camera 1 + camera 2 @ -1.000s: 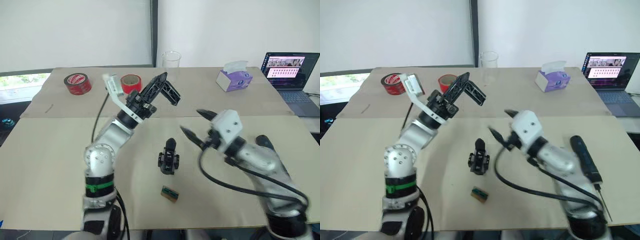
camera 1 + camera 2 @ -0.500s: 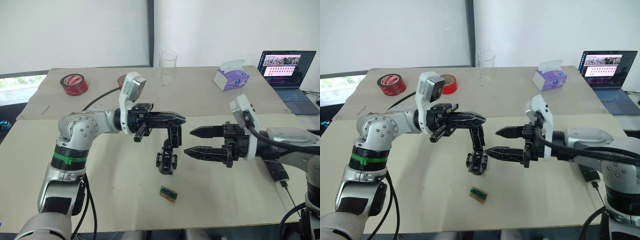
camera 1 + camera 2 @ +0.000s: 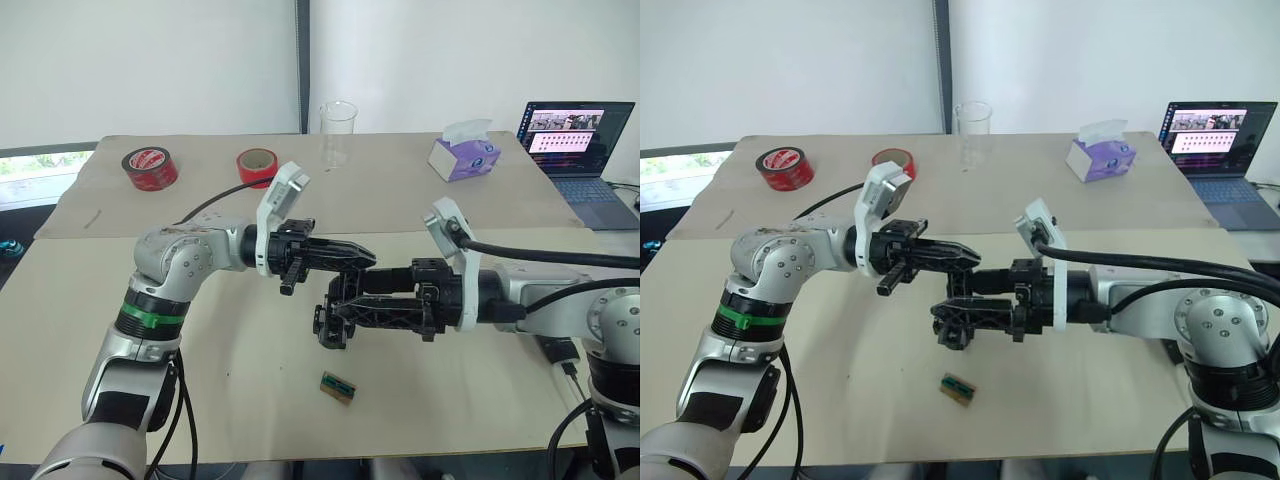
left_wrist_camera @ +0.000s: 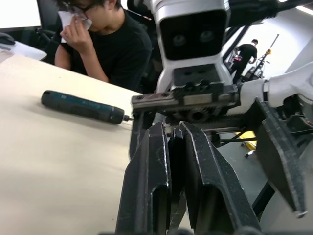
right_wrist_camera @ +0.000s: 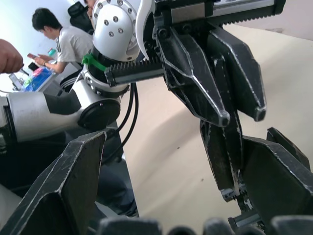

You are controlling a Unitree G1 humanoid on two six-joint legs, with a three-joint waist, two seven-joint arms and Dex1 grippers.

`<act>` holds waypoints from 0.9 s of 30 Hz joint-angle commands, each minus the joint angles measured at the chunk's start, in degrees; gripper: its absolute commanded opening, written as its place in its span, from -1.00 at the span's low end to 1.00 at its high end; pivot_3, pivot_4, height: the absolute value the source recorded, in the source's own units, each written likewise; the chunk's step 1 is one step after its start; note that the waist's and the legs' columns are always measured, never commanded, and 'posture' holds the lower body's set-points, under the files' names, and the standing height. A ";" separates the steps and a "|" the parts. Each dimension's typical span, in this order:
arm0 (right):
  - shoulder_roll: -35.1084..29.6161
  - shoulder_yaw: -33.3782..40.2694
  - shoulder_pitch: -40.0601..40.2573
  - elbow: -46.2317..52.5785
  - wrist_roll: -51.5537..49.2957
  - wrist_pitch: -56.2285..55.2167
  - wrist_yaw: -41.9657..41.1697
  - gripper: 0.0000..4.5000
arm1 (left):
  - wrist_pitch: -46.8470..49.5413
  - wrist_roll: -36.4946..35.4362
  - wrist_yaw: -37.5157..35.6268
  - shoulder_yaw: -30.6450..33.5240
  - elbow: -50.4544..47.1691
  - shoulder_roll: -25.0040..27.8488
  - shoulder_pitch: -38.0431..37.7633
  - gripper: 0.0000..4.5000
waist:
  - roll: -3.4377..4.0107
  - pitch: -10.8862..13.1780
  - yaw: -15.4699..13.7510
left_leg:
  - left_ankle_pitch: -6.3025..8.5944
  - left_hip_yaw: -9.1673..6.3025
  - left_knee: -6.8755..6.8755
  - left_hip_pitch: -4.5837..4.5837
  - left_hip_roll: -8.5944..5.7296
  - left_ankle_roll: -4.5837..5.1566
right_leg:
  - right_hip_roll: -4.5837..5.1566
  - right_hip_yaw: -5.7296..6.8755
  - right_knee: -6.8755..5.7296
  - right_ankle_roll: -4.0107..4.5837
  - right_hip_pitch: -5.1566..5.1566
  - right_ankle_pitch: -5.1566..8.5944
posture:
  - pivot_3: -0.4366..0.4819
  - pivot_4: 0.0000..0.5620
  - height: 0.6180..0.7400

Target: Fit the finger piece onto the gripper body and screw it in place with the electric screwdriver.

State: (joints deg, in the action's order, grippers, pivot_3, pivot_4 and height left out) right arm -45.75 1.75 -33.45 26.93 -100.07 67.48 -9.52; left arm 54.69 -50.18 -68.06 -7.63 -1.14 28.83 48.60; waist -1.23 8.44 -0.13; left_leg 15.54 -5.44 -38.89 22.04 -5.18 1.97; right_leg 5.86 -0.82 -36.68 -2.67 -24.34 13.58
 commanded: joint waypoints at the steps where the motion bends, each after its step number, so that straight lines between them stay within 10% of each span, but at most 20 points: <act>1: -0.20 0.30 -0.38 2.48 -2.06 -3.40 0.76 1.00 | -0.52 0.91 -0.75 0.98 -0.87 0.64 1.16 -1.00 | 0.00 0.00 0.00 | 0.00 0.00 0.00 0.00 0.00 0.00 | -0.01 0.00 0.00 0.00 0.00 0.00 | -0.05 -0.47 1.00; 12: 1.72 -3.01 -0.63 3.49 1.08 -5.05 0.70 1.00 | 0.38 0.22 0.05 1.47 -2.13 -0.60 0.42 -1.00 | 0.00 0.00 0.02 | 0.00 0.00 -0.01 0.00 0.00 0.01 | -0.05 -0.01 -0.01 -0.01 0.00 0.00 | -0.05 -0.47 1.00; 24: 0.62 -2.56 0.39 3.55 3.97 -4.06 -1.62 -0.76 | -3.33 3.48 -3.22 0.15 -2.61 0.91 -0.51 -1.00 | 0.00 0.00 0.02 | 0.00 0.00 -0.01 0.00 0.00 0.01 | -0.07 -0.02 -0.02 0.00 -0.01 0.00 | -0.05 -0.47 1.00; 27: -0.21 -1.48 0.95 3.18 4.46 -4.40 -1.86 -0.80 | -6.92 5.13 -2.35 0.78 -3.08 0.34 -1.01 -1.00 | 0.00 0.00 0.01 | 0.00 0.00 -0.02 0.00 0.01 0.01 | -0.07 -0.02 -0.02 0.00 -0.01 0.00 | -0.05 -0.47 1.00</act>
State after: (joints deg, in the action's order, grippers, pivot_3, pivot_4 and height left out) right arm -45.33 -1.73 -32.74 29.14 -93.53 64.24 -9.39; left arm 51.41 -48.18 -71.76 -8.54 -2.97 28.69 47.61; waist -1.23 8.43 -0.12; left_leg 15.54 -5.44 -38.91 22.04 -5.18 1.98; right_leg 5.80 -0.84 -36.69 -2.67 -24.35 13.58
